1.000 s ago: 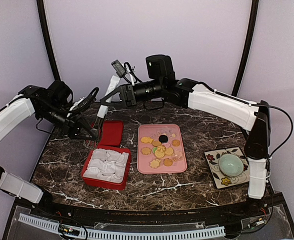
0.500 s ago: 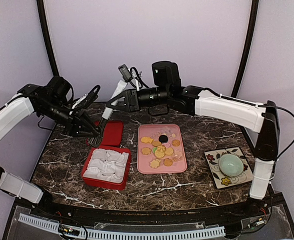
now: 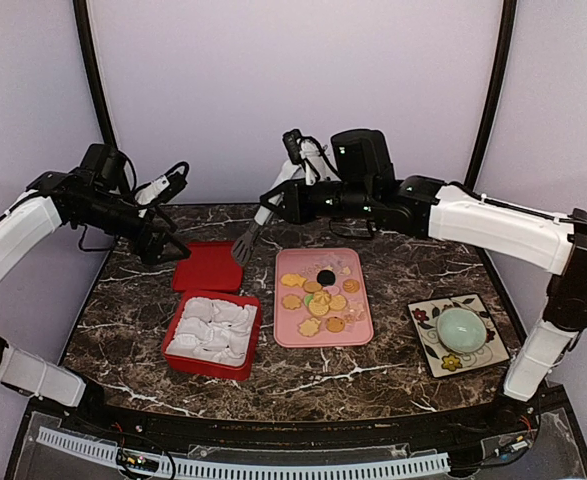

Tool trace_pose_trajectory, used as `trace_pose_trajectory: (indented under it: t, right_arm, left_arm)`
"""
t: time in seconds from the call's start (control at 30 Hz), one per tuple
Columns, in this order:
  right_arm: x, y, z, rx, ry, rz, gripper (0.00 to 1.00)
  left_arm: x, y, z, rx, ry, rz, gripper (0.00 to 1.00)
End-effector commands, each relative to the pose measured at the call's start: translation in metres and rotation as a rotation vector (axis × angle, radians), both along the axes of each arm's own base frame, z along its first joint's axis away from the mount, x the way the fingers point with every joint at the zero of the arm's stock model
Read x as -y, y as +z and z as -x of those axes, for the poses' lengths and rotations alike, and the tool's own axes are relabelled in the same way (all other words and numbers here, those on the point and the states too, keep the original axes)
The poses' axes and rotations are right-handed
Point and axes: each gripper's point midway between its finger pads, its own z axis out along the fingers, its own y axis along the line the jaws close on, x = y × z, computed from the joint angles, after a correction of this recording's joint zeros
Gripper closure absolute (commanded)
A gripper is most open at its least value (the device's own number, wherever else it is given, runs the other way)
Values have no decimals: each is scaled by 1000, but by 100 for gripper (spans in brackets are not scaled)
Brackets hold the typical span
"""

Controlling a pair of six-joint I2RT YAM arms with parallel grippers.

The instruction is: Pack the cookies

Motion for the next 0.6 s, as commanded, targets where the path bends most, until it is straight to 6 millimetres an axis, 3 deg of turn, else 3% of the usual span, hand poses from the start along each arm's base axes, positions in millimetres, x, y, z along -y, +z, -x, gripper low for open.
trace_pose_trajectory:
  t: [0.0,0.23,0.4,0.57]
  right_arm:
    - [48,11,-27,113,-259,31,92]
    - [78,-33,-47,154,-440,136,92]
    - [74,-71,-54,166,-485,258,91]
    - [57,-84,-33,164,-434,261,89]
  left_arm:
    - [-40,-14,-23,-50,173,-37,1]
    - [-94,-65,-30,-139,330,-88,1]
    - [-119,-88,-33,-179,409,-109,1]
    - [-131,-101,-34,-235,448,-101,1]
